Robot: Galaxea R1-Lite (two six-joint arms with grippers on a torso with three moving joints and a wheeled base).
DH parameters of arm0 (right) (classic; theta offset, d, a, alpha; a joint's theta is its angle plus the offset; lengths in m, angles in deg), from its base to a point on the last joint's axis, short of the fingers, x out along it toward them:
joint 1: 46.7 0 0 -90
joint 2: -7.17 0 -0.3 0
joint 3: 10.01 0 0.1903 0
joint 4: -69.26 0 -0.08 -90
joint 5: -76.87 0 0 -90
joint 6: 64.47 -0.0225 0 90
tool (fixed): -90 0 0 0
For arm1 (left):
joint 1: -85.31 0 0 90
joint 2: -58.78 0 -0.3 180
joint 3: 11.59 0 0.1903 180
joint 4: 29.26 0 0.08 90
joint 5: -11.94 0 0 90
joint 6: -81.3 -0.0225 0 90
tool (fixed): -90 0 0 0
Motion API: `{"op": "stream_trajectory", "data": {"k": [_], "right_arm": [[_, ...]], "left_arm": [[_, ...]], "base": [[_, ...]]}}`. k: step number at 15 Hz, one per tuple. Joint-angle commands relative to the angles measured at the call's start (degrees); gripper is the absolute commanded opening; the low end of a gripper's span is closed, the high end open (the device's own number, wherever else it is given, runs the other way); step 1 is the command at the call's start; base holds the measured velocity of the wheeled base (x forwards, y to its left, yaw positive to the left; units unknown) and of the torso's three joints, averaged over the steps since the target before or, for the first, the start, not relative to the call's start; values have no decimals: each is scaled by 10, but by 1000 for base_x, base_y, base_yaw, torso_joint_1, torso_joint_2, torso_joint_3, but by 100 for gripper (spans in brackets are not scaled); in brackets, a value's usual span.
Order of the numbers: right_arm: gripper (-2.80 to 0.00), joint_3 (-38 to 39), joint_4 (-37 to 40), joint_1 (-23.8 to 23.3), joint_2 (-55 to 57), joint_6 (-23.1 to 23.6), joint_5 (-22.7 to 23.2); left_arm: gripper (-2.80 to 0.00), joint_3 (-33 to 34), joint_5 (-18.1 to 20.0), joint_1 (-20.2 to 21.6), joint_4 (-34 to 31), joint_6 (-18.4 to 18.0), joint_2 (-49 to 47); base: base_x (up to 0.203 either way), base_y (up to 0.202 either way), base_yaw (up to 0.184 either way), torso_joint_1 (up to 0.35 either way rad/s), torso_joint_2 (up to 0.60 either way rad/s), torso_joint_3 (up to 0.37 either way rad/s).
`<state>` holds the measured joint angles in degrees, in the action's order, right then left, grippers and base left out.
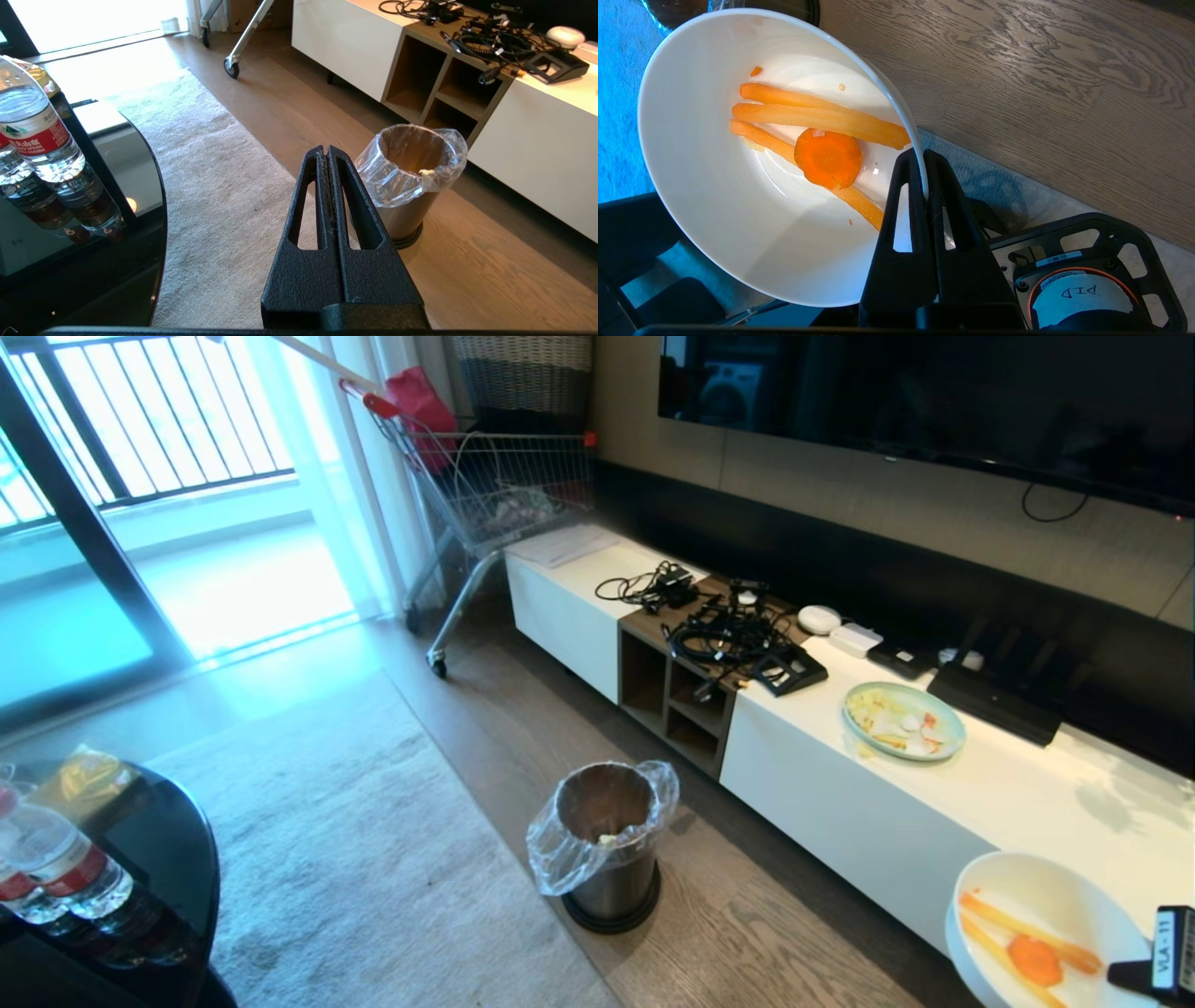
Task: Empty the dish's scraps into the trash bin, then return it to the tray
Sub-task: Move the bowl over the trash can
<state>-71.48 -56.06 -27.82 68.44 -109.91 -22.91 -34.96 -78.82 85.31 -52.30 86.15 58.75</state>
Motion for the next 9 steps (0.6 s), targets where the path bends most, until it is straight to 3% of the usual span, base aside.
{"op": "stream_trajectory", "data": {"k": [1,5,9], "right_arm": [[-280,-2,2,0,1,-3,-2],[-280,-8,2,1,5,-1,-9],[-280,-15,2,1,7,0,-11]], "left_arm": [[-280,0,0,0,0,0,0],[-280,0,0,0,0,1,0],[-280,0,0,0,0,1,0]], "base": [[0,0,0,0,0,0],[0,0,0,1,0,-7],[0,0,0,4,3,-148]]}}
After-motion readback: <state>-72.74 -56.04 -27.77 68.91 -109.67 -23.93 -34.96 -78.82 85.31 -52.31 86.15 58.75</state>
